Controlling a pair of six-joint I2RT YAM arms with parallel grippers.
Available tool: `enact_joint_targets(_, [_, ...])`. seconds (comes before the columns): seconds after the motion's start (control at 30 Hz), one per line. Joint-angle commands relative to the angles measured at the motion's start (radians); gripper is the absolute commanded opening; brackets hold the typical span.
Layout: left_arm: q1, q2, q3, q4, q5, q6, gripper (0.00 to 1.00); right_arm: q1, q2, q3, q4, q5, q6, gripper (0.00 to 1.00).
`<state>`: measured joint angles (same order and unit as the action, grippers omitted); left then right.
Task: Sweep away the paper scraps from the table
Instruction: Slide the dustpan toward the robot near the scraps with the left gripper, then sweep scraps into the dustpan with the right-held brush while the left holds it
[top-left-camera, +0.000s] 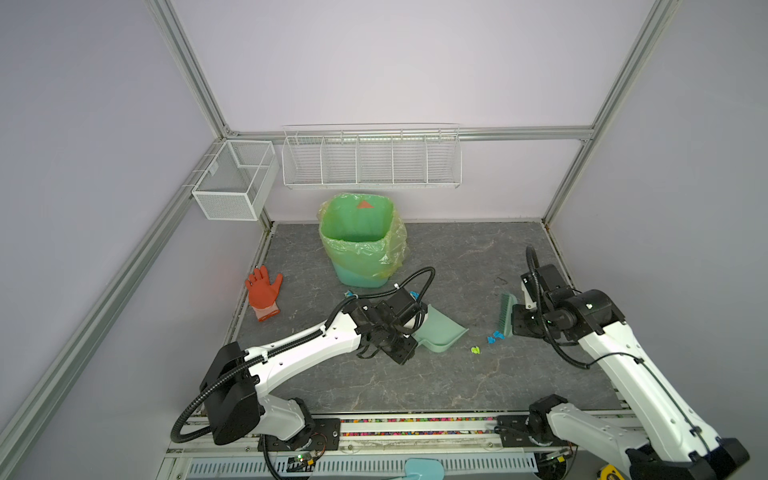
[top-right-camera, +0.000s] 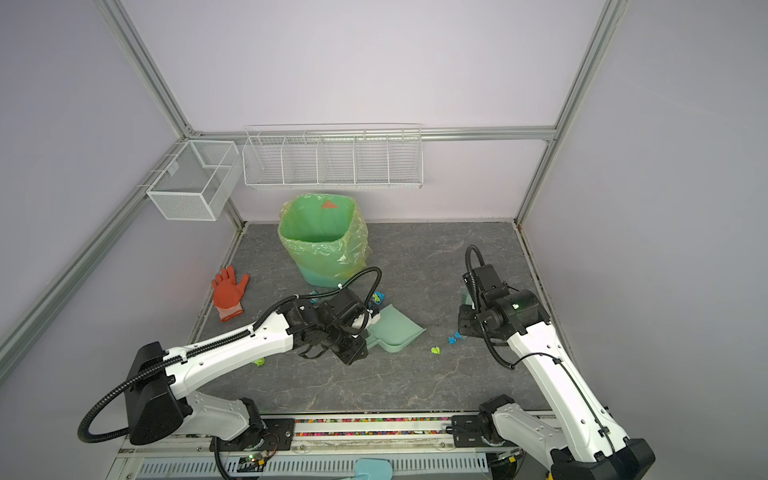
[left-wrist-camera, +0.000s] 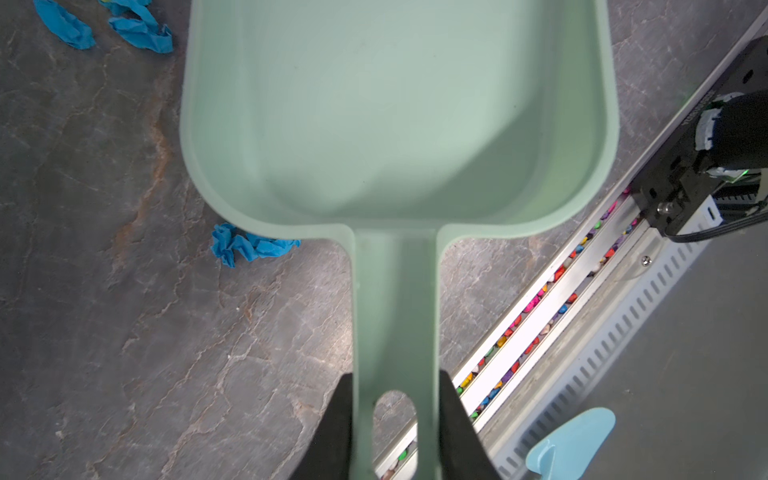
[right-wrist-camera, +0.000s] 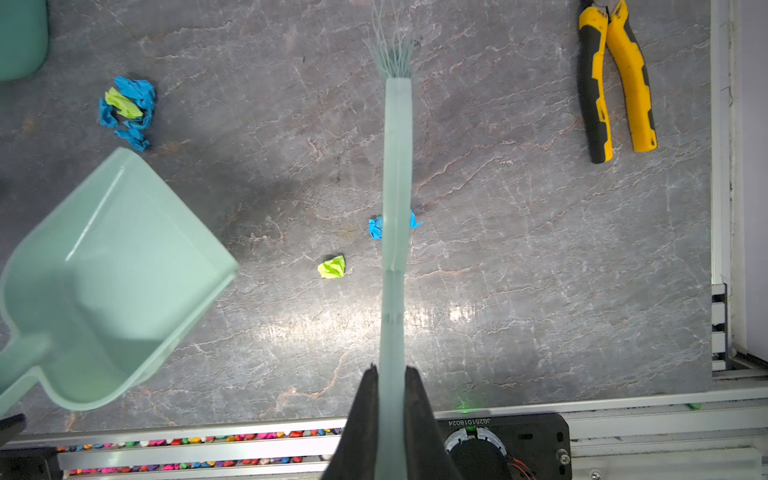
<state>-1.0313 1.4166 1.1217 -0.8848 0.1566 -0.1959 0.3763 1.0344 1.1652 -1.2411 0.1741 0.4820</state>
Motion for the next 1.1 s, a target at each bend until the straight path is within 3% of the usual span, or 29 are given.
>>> enact_joint_targets(0.0, [-0.019,0.018,-0.004,-0.022,0.0,0.019,0.0,-0.01,-0.014,0.026,0.035,-0.067,0.029,0.07])
enact_joint_targets(0.2, [-0.03,0.037,-0.006,-0.031,-0.006,0.029,0.0,-0.014,-0.037,0.03,0.077,-0.146,0.064,0.07])
enact_joint_targets(0.53, [-0.089,0.075,0.016,-0.045,-0.038,0.042,0.0,-0.033,-0.003,0.114,-0.138,0.123,-0.019,0.07])
enact_joint_targets(1.07, [-0.128,0.152,0.082,-0.074,-0.078,0.076,0.0,-0.037,0.085,0.022,-0.126,0.131,-0.069,0.07])
